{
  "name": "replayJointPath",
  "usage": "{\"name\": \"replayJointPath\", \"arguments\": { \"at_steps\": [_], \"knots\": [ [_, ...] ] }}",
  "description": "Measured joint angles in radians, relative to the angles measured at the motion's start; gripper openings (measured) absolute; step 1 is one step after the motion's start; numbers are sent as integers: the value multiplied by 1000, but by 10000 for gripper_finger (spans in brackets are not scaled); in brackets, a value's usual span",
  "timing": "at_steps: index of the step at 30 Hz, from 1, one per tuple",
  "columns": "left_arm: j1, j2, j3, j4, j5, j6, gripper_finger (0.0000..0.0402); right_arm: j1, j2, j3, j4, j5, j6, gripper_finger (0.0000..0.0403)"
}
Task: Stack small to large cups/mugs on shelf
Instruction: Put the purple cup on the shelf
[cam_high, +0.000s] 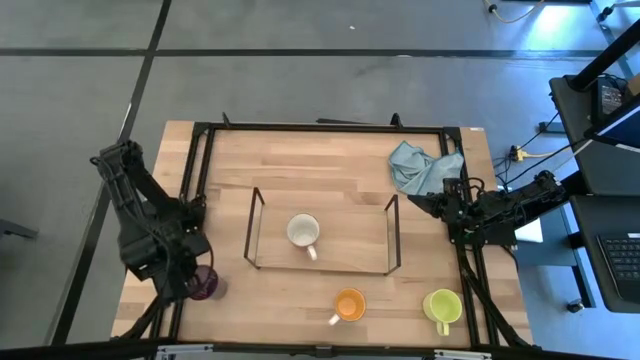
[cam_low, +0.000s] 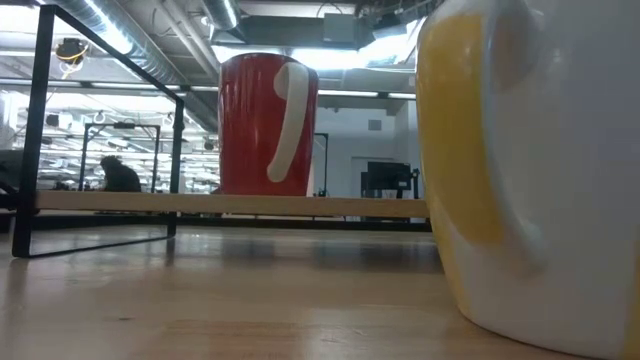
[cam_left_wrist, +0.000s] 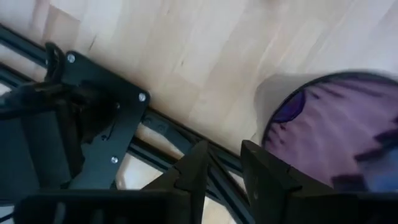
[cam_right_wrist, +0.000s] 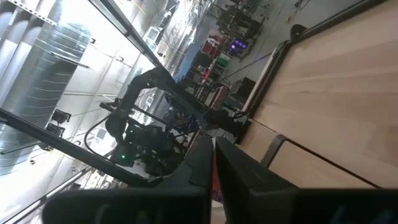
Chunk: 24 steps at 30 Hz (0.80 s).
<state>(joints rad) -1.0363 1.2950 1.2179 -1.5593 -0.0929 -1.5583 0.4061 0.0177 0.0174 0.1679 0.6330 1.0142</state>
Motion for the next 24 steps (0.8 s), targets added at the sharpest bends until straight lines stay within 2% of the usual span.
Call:
{"name": "replayJointPath", "arguments": {
  "at_steps": [12,18,22,24],
  "knots": [
    [-47,-46,-64,6,39,-44,93,0,0,0,-1,4,6,21],
    [-37,-46,-63,16,108,-126,93,0,0,0,-14,21,11,21],
    [-37,-46,-63,29,107,-231,93,0,0,0,-42,58,38,21],
    [-37,-46,-63,57,69,-262,93,0,0,0,-45,57,40,21]
  ]
}}
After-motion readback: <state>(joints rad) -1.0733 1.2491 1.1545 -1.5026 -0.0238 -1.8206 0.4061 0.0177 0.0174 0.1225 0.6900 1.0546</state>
